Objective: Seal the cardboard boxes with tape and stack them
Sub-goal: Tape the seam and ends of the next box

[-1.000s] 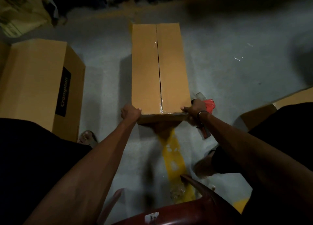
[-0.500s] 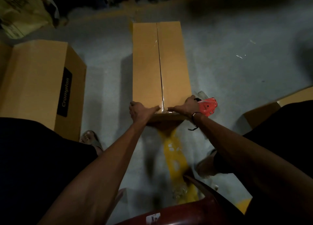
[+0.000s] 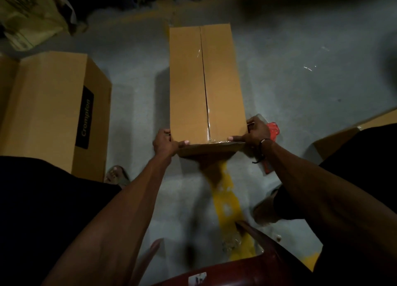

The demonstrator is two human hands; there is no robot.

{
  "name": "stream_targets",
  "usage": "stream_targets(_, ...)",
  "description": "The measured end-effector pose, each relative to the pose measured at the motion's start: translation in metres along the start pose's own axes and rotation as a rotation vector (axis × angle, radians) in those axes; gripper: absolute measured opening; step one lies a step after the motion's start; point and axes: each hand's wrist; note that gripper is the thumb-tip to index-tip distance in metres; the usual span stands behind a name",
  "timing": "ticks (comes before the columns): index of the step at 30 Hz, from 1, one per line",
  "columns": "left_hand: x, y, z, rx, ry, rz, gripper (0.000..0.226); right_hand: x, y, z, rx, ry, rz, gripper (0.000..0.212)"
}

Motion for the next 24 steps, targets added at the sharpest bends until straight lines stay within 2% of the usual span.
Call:
stream_targets(5, 0.012, 0.018, 0.01, 0.174, 0.034, -0.291, 0.057, -0.017, 0.015, 0.007, 0.099, -0.011, 0.18, 0.079)
stream_targets(9, 0.02, 0.027, 0.02, 0.238, 0.048, -0.333, 0.061, -0.022, 0.018, 0.009, 0.176, -0.017, 0.213, 0.075)
stream_targets(12, 0.012, 0.029, 0.016, 0.249, 0.056, -0.308, 0.055, -0.023, 0.013, 0.004, 0.177, -0.013, 0.206, 0.069)
stream_targets(15, 0.001, 0.03, 0.006, 0.217, 0.042, -0.196, 0.037, -0.021, 0.009, -0.001, 0.147, -0.022, 0.165, 0.067)
stream_targets(19, -0.003, 0.034, -0.012, 0.258, 0.119, -0.026, 0.01, -0.02, 0.015, -0.005, 0.161, -0.04, -0.048, 0.062)
stream_targets(22, -0.005, 0.036, -0.022, 0.361, 0.219, 0.06, 0.03, -0.011, 0.018, -0.01, 0.161, -0.077, -0.12, 0.052)
stream_targets(24, -0.011, 0.037, -0.019, 0.374, 0.267, 0.071, 0.045, -0.004, 0.017, -0.01, 0.124, -0.075, -0.144, 0.064)
Point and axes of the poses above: each hand's wrist, its own z-axis towards the middle knuckle, its own y-axis out of the back of the hand, x = y × z, and after that the axes turned 7 degrees about x, right-handed
